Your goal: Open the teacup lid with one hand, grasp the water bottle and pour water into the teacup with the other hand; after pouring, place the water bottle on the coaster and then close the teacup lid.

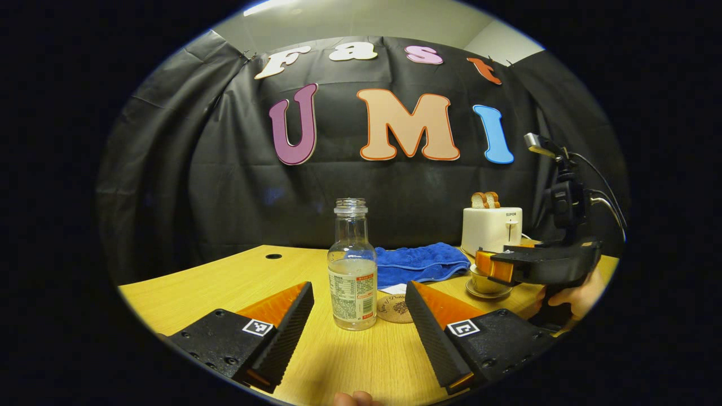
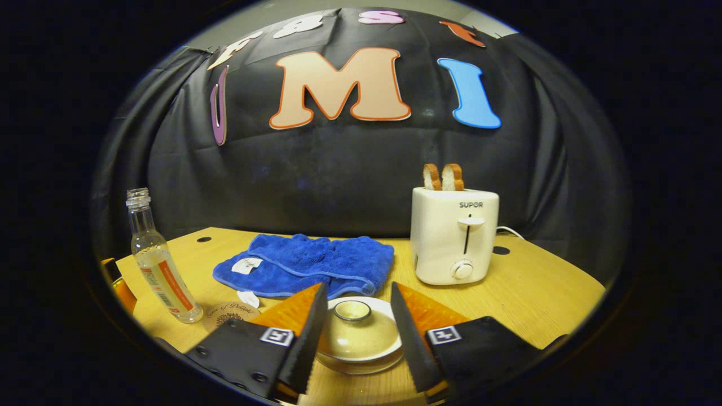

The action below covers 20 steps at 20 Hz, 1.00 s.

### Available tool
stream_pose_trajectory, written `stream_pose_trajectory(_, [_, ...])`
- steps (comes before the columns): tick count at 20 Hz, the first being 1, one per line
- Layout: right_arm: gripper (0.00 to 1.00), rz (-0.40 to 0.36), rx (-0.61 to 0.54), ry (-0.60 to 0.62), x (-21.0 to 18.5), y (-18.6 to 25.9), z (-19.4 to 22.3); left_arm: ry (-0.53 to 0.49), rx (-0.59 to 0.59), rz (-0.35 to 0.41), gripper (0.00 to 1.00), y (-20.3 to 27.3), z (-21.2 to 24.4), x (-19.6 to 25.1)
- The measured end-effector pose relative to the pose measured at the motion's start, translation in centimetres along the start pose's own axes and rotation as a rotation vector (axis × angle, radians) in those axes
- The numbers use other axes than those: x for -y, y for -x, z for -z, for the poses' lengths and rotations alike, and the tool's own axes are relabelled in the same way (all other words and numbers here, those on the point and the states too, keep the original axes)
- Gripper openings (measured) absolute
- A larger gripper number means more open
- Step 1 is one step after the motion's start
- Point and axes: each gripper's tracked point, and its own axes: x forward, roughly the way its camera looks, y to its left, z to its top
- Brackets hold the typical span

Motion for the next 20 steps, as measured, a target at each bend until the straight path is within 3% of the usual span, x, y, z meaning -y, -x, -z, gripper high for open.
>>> stream_pose_trajectory(2, [0.62,-0.001,0.0,0.002,0.1,-0.3,-0.1,0.0,0.0,0.0,0.95,0.0,0.0,0.0])
stream_pose_trajectory(5, [0.63,-0.032,-0.005,0.001,-0.3,-0.5,-0.2,0.0,0.0,0.0,0.95,0.0,0.0,0.0])
stream_pose_trajectory(7, [0.41,-0.022,0.002,0.021,-0.3,-0.7,-0.1,0.0,0.001,0.0,0.96,0.0,0.0,0.0])
stream_pose_trajectory(8, [0.38,-0.02,0.004,0.03,-0.3,-0.8,-0.3,0.0,0.0,0.0,0.95,0.0,-0.1,-0.1])
stream_pose_trajectory(10, [0.41,-0.028,0.003,0.031,-0.4,-0.7,-0.4,0.0,0.0,0.0,0.95,0.0,0.0,0.0])
stream_pose_trajectory(11, [0.33,-0.035,0.003,0.029,-0.4,-0.7,-0.1,0.0,0.001,0.0,0.95,0.0,0.0,0.0])
stream_pose_trajectory(13, [0.33,-0.046,0.005,0.022,-0.5,-0.5,-0.1,0.0,0.0,0.0,0.95,0.0,0.0,0.0])
stream_pose_trajectory(14, [0.27,-0.051,0.018,0.018,-0.5,-0.4,-0.5,0.0,0.0,0.0,0.95,0.1,0.0,0.0])
stream_pose_trajectory(20, [0.27,-0.092,0.157,0.018,-0.9,0.9,-2.3,0.0,0.0,-0.005,0.96,0.1,-0.1,-0.1])
